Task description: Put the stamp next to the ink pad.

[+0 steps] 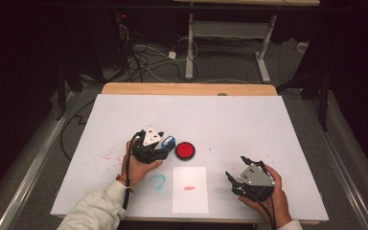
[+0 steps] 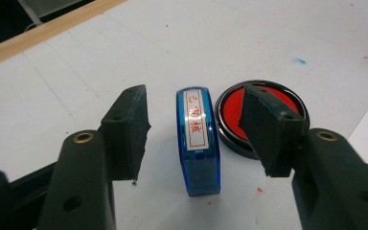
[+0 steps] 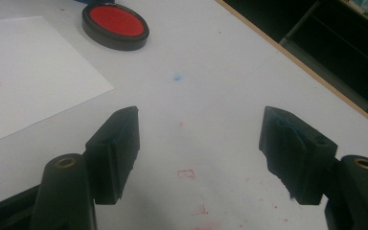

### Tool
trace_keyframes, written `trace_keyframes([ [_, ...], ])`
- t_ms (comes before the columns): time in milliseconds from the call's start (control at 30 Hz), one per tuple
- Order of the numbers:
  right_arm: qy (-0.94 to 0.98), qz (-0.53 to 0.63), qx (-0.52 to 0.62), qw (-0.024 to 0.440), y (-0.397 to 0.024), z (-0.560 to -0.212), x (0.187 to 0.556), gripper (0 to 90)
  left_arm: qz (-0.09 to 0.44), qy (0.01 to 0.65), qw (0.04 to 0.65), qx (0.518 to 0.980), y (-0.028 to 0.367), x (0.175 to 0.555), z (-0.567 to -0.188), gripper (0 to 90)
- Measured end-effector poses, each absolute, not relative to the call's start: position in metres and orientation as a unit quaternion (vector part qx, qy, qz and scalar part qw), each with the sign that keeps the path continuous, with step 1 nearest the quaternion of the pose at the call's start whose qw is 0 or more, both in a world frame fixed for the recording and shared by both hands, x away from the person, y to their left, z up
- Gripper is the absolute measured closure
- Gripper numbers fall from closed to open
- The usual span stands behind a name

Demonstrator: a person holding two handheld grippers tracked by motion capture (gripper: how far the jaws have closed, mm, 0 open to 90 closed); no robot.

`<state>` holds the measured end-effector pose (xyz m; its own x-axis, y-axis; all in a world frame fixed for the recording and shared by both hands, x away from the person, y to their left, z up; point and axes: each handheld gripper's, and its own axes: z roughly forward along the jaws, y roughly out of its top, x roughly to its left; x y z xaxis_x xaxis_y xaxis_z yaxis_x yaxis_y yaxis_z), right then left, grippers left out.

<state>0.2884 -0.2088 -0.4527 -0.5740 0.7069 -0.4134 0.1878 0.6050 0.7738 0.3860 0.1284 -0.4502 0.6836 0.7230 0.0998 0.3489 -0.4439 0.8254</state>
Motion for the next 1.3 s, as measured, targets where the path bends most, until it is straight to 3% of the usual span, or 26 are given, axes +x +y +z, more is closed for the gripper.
trace_keyframes([
  [567,0.813,0.359,0.277,0.366,-0.210,-0.451,0.287,30.6,0.235,0.290,0.431,0.822,0.125,0.377,-0.442,23.1],
  [1300,0.809,0.364,0.277,0.369,-0.212,-0.448,0.286,30.6,0.245,0.226,0.423,0.843,0.116,0.361,-0.433,20.8],
])
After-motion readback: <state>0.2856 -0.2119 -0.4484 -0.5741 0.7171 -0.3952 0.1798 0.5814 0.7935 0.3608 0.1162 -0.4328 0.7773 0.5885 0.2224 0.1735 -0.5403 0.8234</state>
